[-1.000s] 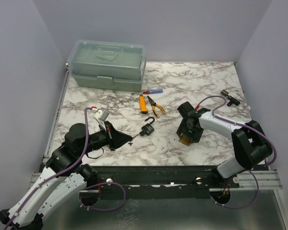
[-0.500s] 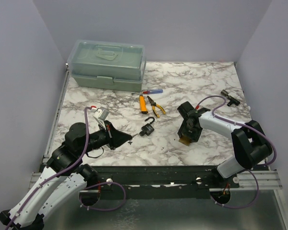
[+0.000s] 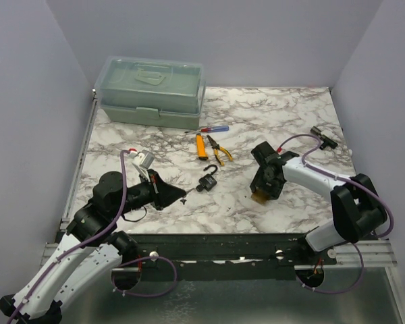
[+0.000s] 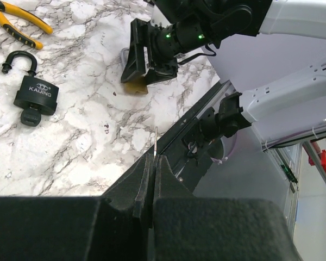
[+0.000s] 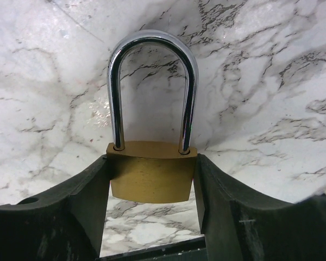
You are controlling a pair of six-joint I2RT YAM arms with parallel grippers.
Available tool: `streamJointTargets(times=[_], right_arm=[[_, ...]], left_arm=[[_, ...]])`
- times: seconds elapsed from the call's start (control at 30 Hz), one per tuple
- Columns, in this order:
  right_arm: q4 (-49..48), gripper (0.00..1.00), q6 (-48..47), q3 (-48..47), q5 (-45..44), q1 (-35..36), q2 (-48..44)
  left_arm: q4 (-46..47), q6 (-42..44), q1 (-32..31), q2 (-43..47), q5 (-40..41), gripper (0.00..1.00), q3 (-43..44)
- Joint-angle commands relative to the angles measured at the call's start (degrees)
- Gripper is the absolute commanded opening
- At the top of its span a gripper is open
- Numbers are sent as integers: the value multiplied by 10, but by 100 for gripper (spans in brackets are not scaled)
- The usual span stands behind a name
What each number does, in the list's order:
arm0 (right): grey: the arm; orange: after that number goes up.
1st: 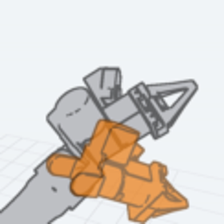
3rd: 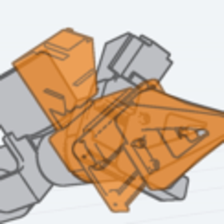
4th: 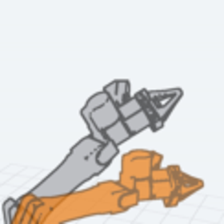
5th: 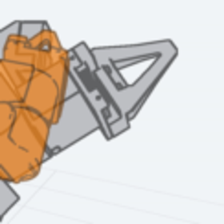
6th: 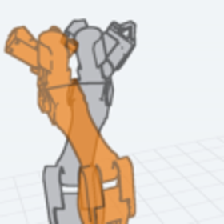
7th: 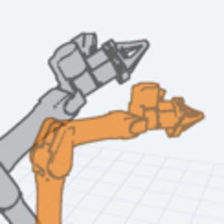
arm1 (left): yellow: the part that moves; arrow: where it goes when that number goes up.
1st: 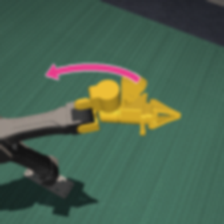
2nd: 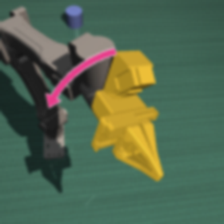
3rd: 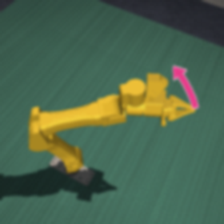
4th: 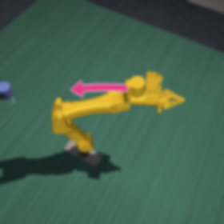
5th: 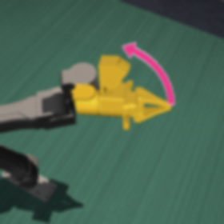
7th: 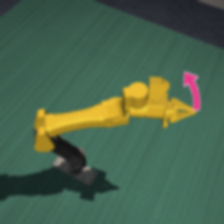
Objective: Unlock with the key
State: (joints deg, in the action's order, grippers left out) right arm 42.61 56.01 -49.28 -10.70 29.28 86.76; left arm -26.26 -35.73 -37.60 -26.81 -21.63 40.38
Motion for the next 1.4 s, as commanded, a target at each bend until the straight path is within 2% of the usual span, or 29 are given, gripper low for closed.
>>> streamJointTargets(times=[0.0,0.37,0.57,0.93,1.37], right_arm=[[17,0,23,-32,27,-3,-44],[64,0,125,-99,37,-3,-130],[63,0,173,-117,42,-3,-186],[62,0,266,-90,57,-3,-269],[87,0,320,-70,56,-3,-336]], left_arm=[[4,7,2,-4,-12,0,7],[42,-26,2,-12,-17,0,-11],[128,-78,2,-37,-40,0,-57],[339,-184,-1,-107,-69,0,-125],[453,-219,-46,-206,-22,0,-130]])
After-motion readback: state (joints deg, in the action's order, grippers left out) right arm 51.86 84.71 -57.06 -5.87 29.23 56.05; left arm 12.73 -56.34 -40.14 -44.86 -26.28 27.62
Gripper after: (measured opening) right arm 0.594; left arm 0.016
